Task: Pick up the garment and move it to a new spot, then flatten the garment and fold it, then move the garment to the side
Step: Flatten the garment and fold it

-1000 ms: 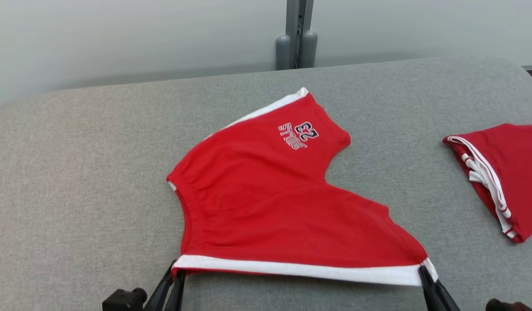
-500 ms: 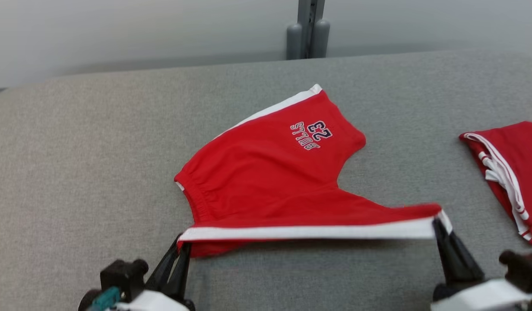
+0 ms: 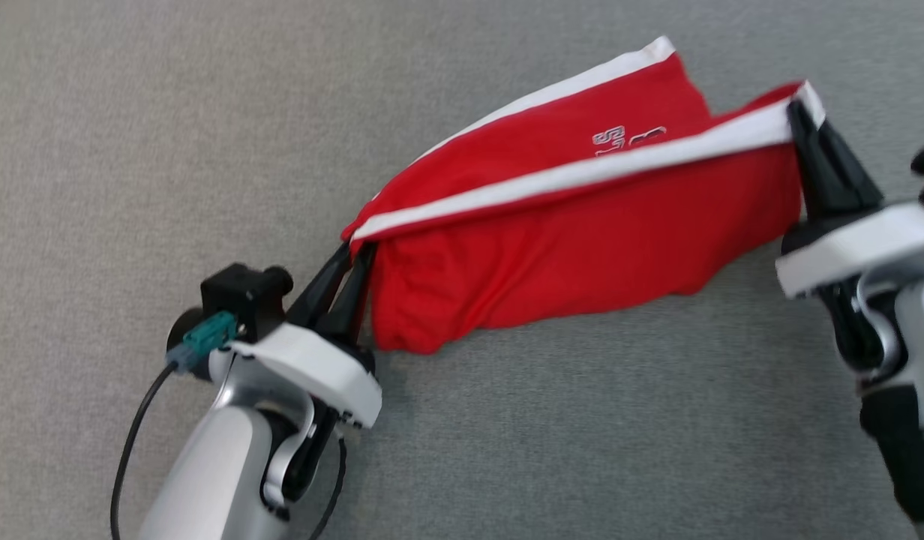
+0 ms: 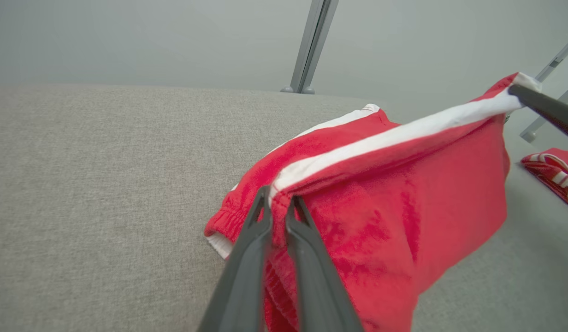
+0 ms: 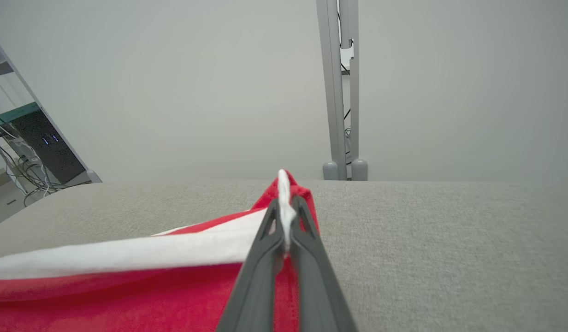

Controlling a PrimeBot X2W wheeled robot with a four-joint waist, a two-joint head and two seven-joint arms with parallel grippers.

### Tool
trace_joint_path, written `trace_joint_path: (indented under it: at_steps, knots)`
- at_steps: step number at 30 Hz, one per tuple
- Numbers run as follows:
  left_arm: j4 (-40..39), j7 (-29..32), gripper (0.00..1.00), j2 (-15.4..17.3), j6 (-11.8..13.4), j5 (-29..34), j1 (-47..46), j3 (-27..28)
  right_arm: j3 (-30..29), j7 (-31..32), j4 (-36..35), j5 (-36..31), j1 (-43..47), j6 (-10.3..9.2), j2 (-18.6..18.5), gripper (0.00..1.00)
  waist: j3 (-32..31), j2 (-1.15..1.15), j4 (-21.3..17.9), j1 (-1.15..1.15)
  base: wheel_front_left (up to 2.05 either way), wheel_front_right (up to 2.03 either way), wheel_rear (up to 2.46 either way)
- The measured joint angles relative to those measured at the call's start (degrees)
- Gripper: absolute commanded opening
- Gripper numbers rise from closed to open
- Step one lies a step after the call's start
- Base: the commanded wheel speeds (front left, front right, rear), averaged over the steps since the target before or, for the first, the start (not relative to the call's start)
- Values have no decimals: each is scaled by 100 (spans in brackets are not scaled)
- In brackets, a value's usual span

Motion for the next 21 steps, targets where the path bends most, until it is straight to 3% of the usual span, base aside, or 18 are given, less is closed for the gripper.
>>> trace_joint_path:
  at_steps: [13, 14, 15, 16, 17, 21]
  knots:
    - [1161, -326, 0, -183, -112, -188, -1239, -201, 918, -256, 2050, 500, -2047, 0, -174, 0, 741, 0, 544, 0, 0, 0, 0]
    - [1262, -320, 29, -188, -151, -200, -1290, -230, 981, -292, 2184, 539, -2109, 0, -171, 0, 760, 0, 557, 0, 0, 0, 0]
    - [1332, -328, 84, -192, -174, -255, -1326, -247, 1049, -311, 2279, 582, -2154, 0, -165, 4, 771, 0, 560, 0, 0, 0, 0]
    - [1389, -357, 100, -199, -186, -276, -1352, -261, 1122, -358, 2354, 630, -2190, -1, -156, 40, 772, 0, 556, 0, 0, 0, 0]
    - [1436, -411, 100, -205, -199, -276, -1379, -281, 1182, -397, 2427, 679, -2217, -1, -151, 100, 768, 0, 549, 0, 0, 0, 0]
    - [1540, -716, 100, -213, -183, -266, -1380, -320, 1424, -566, 2581, 831, -2233, -1, -144, 100, 711, 0, 510, 0, 0, 0, 0]
